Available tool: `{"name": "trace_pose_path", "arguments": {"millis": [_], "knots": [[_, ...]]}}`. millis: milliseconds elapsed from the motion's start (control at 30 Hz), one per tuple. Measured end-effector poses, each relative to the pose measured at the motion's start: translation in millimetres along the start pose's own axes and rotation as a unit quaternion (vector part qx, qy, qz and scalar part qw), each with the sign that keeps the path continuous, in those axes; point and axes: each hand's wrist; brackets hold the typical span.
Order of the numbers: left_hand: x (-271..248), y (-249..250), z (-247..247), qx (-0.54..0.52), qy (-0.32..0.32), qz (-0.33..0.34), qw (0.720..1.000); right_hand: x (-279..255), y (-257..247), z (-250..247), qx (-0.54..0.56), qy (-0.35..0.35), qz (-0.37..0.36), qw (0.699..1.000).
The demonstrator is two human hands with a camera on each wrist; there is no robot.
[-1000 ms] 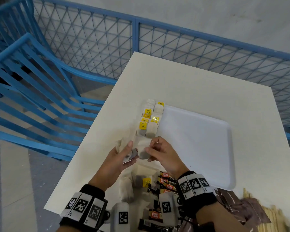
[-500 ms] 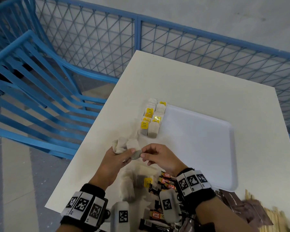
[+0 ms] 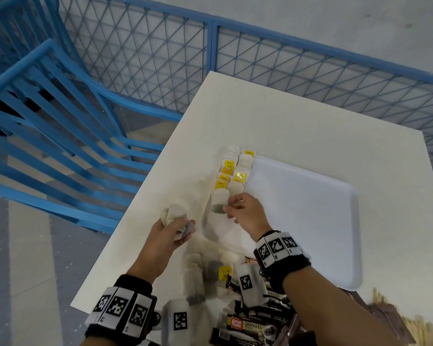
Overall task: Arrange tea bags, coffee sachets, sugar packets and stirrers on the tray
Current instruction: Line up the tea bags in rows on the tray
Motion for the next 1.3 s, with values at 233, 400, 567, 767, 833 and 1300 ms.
{"name": "trace_pose_path", "arguments": {"millis": [233,400,567,767,833,1300], "knots": [[0.7,0.5,0.9,-0.027,-0.034,-0.006,0.999,14.6,1.3,11.0,0.005,0.053,-0.011,0.999],[-0.9,0.6,1.9,-0.025,-0.041,0.007,0.999,16.7,5.0,17.1,-0.01,0.076,-0.013,0.997],[-2.5,0.5,2.6,-0.031,-0.037,0.005,0.999,19.2,8.0,21.4,-0.032,0.088,-0.015,0.995],[-2.0,-1.4,3.8,0.003,-0.051,0.009,0.999,14.8,5.5,18.6,-0.079,0.093,-0.037,0.992],[-2.5,-1.2,5.8,0.017,-0.061,0.019,0.998,9.5,2.0,18.2,-0.072,0.082,-0.058,0.992],[-14.0,-5.9,16.7,0.144,-0.167,0.012,0.975,-39.6,-12.0,10.7,-0.064,-0.136,-0.124,0.981]]}}
Point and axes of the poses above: each hand's wrist, its own x-axis towards the middle knuckle, its own z-axis out of the palm, y = z × x, and after that the axes turned 5 degrees about -y, right-handed
